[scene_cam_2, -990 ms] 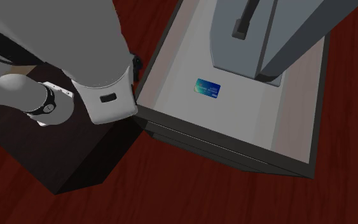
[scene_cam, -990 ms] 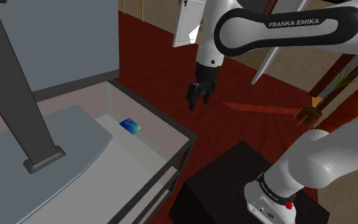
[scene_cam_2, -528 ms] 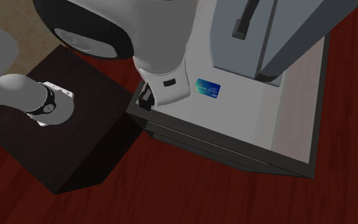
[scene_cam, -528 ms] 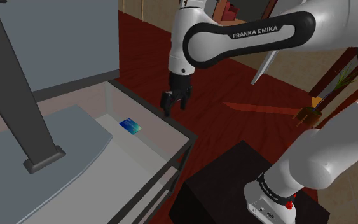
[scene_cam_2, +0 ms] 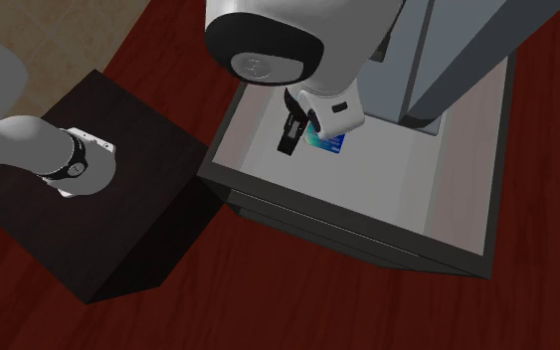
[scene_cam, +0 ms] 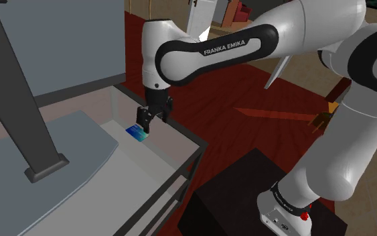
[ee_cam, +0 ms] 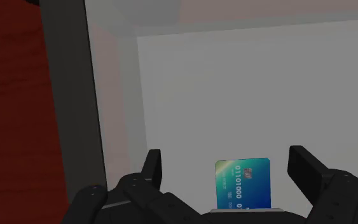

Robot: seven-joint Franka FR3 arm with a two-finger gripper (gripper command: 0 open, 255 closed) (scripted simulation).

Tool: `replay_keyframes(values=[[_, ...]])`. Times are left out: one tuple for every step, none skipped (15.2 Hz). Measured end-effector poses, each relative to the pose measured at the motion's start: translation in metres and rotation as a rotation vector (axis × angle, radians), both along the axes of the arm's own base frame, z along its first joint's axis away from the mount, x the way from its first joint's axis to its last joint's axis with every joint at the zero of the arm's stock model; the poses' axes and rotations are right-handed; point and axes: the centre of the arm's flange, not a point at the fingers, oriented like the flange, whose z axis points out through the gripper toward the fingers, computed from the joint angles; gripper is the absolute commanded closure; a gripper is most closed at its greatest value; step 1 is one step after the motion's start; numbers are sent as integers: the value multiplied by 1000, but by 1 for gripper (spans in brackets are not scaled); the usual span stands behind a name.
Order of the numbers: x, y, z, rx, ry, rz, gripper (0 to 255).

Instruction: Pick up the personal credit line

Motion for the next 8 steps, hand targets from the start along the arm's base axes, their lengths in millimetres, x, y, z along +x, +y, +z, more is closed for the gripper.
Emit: replay_keyframes(values=[[5,12,-2,-2,-1,7,0],[9,21,-6,-4,-3,13,0],[11,29,-9,-5,-4,17,0],[12,32,-13,-5,-4,18,0],[13,35,-18,-6,-5,19,0],[13,35,-23,-6,-5,19,0],[14,34,-28,-6,-5,20,0],[13,33,-34,-6,-5,19,0]])
